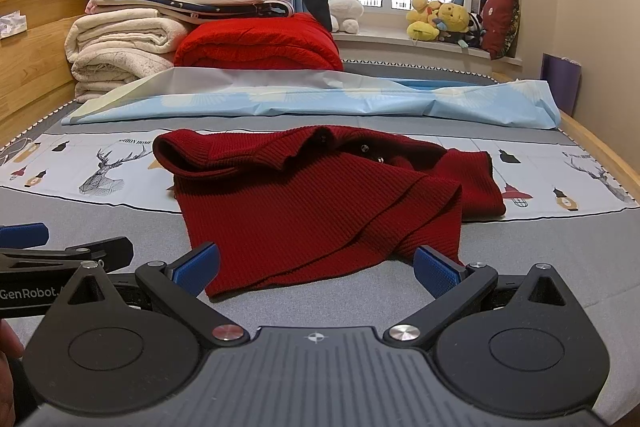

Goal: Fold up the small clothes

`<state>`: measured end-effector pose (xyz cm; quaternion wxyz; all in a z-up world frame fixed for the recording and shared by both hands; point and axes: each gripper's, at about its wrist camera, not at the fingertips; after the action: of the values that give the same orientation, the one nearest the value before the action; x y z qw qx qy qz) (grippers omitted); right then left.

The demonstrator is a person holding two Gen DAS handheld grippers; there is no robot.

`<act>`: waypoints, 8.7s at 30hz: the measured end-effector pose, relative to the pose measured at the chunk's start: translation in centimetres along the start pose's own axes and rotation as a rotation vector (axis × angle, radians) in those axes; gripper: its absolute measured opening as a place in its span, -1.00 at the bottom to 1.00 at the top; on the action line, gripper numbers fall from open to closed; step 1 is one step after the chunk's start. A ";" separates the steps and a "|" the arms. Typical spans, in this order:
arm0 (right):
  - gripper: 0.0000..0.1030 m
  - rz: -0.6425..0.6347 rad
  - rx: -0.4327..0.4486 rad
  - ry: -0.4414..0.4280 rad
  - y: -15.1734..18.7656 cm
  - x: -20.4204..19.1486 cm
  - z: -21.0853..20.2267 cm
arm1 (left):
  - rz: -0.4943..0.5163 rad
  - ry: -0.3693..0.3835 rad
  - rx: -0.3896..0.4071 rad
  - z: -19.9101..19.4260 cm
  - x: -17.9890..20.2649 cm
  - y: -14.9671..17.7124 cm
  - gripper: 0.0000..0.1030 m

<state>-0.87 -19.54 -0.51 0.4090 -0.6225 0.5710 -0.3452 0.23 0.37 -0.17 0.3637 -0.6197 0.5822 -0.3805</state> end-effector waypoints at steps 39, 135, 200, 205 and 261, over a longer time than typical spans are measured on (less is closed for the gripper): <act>0.44 0.129 0.101 0.074 -4.9 16.0 4.4 | -0.136 0.001 -0.432 20.7 1.9 2.1 -0.47; -0.86 0.371 -0.263 -0.379 -6.9 11.1 25.3 | -0.047 0.018 -0.233 26.3 -16.1 -15.2 -0.62; -0.32 0.486 -0.191 -0.199 -12.3 12.8 24.4 | 0.138 0.157 -0.059 25.3 -9.7 -13.8 -0.87; -0.29 0.396 -0.180 0.198 -10.5 21.2 26.0 | -0.044 -0.367 -0.116 25.9 -27.7 -15.0 -0.86; -0.43 1.055 -0.106 0.707 3.5 42.4 19.6 | -0.109 -0.031 -0.349 30.3 -18.2 -12.0 -0.46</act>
<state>19.85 -59.41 -13.61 0.2794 -0.1253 0.9177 -0.2531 32.06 19.45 -3.85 0.2383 -0.7101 0.5991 -0.2831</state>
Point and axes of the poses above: each gripper's, at about its wrist camera, not at the fingertips, and z roughly the way its jaws point, x to its right, y to its underside, and after that the axes turned 7 degrees about x, right-handed
